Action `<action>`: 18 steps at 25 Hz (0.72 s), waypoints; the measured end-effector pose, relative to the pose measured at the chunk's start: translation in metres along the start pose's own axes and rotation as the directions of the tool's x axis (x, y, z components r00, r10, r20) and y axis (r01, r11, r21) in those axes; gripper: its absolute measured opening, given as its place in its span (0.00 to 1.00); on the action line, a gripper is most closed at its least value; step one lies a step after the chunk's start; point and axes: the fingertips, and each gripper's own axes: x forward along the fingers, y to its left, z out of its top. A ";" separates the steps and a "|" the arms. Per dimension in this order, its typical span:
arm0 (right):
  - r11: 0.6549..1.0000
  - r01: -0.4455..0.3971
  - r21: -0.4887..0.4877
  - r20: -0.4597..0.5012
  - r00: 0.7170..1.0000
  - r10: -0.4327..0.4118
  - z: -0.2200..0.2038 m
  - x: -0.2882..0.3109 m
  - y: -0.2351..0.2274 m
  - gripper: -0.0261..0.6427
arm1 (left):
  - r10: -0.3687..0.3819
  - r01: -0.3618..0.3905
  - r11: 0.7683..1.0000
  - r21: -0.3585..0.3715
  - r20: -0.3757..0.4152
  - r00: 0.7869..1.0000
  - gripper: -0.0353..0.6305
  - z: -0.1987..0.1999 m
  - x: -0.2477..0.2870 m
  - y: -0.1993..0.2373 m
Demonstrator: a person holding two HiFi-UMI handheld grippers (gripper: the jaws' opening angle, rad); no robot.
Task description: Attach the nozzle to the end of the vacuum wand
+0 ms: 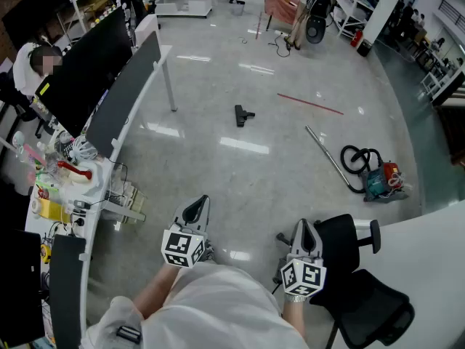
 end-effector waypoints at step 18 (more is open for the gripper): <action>0.996 0.050 0.067 -0.049 0.998 -0.047 -0.058 -0.126 -0.101 0.04 | 0.058 -0.057 0.998 0.019 -0.021 0.998 0.07 -0.028 -0.055 -0.121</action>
